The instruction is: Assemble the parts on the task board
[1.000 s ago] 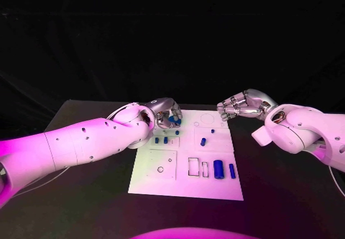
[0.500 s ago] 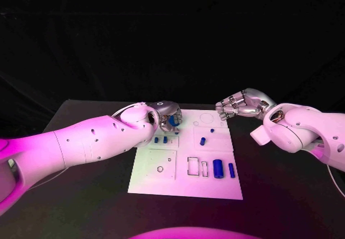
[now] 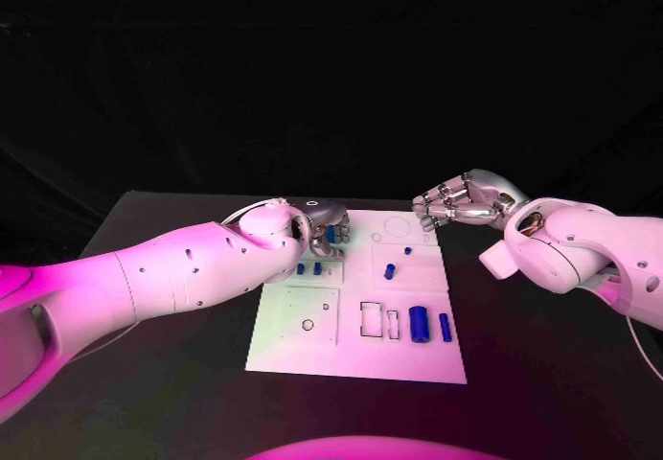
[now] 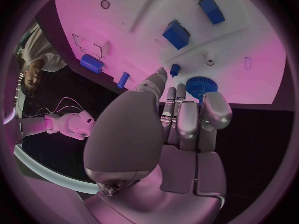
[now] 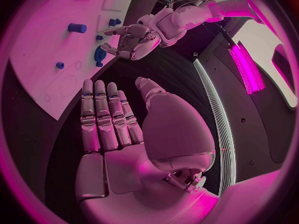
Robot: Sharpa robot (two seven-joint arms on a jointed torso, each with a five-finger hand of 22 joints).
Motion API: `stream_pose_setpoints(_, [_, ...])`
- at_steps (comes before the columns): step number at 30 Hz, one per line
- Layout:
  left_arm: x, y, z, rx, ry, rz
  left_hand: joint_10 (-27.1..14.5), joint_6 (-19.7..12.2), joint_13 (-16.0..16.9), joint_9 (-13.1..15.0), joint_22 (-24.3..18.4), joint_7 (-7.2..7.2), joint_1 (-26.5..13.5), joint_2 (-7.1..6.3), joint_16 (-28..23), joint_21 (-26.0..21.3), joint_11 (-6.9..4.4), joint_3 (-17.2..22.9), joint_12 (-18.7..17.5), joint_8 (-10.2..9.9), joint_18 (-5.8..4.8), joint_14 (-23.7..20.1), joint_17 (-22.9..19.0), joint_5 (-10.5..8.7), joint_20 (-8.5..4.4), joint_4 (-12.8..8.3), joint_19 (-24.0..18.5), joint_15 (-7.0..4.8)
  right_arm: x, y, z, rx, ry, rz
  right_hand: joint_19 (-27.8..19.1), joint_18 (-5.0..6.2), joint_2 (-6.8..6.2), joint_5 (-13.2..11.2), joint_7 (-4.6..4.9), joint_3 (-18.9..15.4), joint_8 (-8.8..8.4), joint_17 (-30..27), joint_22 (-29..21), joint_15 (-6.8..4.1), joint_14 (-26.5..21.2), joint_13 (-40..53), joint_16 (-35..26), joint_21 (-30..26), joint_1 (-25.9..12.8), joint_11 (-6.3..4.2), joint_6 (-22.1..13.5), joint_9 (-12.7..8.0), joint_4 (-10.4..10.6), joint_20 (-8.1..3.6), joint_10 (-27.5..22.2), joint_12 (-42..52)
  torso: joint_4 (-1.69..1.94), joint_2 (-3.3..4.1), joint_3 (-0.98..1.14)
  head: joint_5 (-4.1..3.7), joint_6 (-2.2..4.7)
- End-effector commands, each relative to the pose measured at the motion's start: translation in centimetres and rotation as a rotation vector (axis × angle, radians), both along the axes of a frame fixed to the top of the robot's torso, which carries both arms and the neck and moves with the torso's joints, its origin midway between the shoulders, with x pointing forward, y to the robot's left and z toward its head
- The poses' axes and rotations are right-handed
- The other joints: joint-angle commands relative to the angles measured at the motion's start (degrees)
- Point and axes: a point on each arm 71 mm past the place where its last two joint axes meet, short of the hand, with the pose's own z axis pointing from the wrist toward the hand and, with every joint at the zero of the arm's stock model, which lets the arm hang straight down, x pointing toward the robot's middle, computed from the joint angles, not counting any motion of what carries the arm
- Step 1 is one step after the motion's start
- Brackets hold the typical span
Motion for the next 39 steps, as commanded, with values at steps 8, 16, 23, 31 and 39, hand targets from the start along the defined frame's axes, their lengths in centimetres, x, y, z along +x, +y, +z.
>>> stream_pose_setpoints(8, [0.1,-0.5,-0.3,0.013,0.012,-0.006,2.2,1.7,-0.3,-0.5,0.4,-0.21,0.6,1.27,0.7,0.7,-0.32,1.4,-0.6,-0.3,-0.58,0.5,-0.1,0.33,-0.11,-0.3,0.4,-0.12,-0.1,0.2,0.0,-0.003,-0.011,0.016,0.2,0.34,0.52,0.2,-0.10,-0.3,0.01,0.0,0.0,-0.16,-0.1,0.0,0.1,-0.2,0.0,-0.03,-0.3,0.1,-0.1,0.34,-0.2,0.4,0.01,-0.04,0.06,-0.09,-0.20])
stream_pose_setpoints(16, [0.3,-0.5,-1.0,0.012,0.027,-0.001,3.5,2.7,-0.4,-0.7,0.6,-0.39,0.7,1.47,0.9,0.9,-0.58,2.0,-0.8,-0.3,-0.58,0.4,-0.3,0.33,-0.28,-0.2,0.3,-0.34,-0.1,0.3,0.0,-0.003,-0.011,0.019,0.2,0.34,0.52,0.2,-0.10,-0.3,0.01,0.0,0.0,-0.16,-0.1,0.0,0.1,-0.2,0.0,-0.03,-0.3,0.1,-0.1,0.34,-0.2,0.4,0.11,-0.11,0.08,0.05,-0.33])
stream_pose_setpoints(23, [0.4,-0.3,-1.3,0.017,0.041,0.006,4.2,3.1,-0.5,-1.0,0.9,-0.47,1.0,1.60,1.1,1.1,-0.73,2.6,-1.1,-0.4,-0.63,0.5,-0.3,0.34,-0.40,-0.4,0.3,-0.46,-0.1,0.3,0.0,-0.003,-0.010,0.019,0.2,0.34,0.52,0.2,-0.10,-0.3,0.01,0.0,0.0,-0.16,-0.1,0.0,0.1,-0.2,0.0,-0.03,-0.3,0.1,-0.1,0.34,-0.2,0.4,0.07,-0.10,0.07,0.00,-0.39])
stream_pose_setpoints(31, [0.5,-0.2,-1.5,0.020,0.053,0.010,4.5,3.1,-0.5,-1.1,1.1,-0.47,1.1,1.60,1.2,1.3,-0.78,2.7,-1.2,-0.5,-0.66,0.5,-0.2,0.33,-0.43,-0.5,0.3,-0.50,-0.1,0.3,0.0,-0.003,-0.010,0.021,0.2,0.34,0.52,0.2,-0.10,-0.3,0.01,0.0,0.0,-0.16,-0.1,0.0,0.1,-0.2,0.0,-0.03,-0.3,0.1,-0.1,0.34,-0.2,0.4,0.12,-0.05,0.04,0.02,-0.35])
stream_pose_setpoints(39, [0.5,-0.2,-1.8,0.017,0.065,0.012,4.6,3.2,-0.5,-1.2,1.2,-0.48,1.1,1.71,1.3,1.3,-0.79,2.9,-1.3,-0.6,-0.68,0.5,-0.2,0.34,-0.46,-0.5,0.4,-0.52,-0.1,0.4,0.0,-0.003,-0.010,0.023,0.2,0.34,0.52,0.2,-0.10,-0.3,0.01,0.0,0.0,-0.16,-0.1,0.0,0.1,-0.2,0.0,-0.03,-0.3,0.1,-0.1,0.34,-0.2,0.4,0.05,-0.06,0.07,0.04,-0.45])
